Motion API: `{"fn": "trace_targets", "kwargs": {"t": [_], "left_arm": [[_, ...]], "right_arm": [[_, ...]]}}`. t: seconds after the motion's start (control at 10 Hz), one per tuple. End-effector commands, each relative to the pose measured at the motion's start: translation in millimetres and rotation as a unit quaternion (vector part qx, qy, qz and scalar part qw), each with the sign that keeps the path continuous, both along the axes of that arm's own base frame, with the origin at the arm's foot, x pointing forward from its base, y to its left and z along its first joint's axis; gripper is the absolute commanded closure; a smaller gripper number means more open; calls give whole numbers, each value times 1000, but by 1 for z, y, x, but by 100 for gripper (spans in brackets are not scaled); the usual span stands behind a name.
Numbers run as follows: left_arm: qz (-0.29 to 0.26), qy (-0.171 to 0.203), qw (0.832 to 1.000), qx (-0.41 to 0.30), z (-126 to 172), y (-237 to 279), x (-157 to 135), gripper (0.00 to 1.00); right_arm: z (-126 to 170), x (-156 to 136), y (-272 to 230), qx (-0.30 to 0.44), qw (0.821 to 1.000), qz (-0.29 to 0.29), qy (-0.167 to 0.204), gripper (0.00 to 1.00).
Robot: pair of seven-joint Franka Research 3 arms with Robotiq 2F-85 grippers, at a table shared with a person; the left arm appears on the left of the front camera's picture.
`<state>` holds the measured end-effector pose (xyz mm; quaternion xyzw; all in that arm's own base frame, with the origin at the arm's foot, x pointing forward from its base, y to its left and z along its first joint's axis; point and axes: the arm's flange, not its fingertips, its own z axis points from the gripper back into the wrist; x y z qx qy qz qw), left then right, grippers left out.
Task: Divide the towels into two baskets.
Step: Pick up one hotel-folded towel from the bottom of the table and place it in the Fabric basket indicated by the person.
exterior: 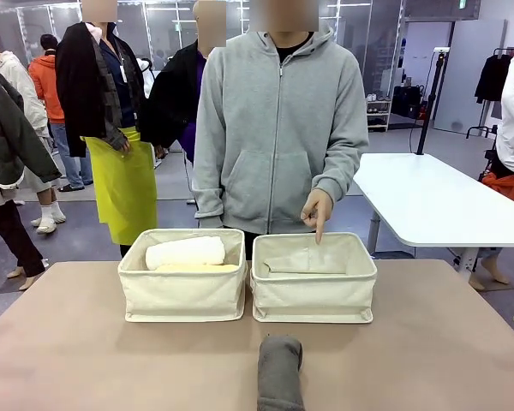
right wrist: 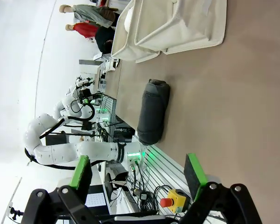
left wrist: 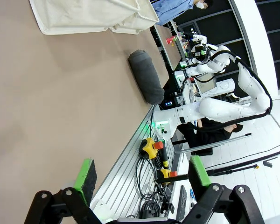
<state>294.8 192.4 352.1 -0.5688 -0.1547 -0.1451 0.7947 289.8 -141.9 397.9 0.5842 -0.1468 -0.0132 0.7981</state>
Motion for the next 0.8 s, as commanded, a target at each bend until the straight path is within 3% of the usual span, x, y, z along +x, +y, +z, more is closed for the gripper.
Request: {"fn": "trace_targets", "kwargs": {"t": [0.0,0.4,0.7], "left_arm": [[-1,-4,1000,3,3,2,-4,0],[-1,-4,1000,3,3,2,-4,0],[-1,-4,1000,3,3,2,-4,0]], "right_arm": [[0,0,0,0,1000,0,0,0],[26,21,118,-113,986,36,114,0],[32,28,210,-200,962,32,184,0]]}}
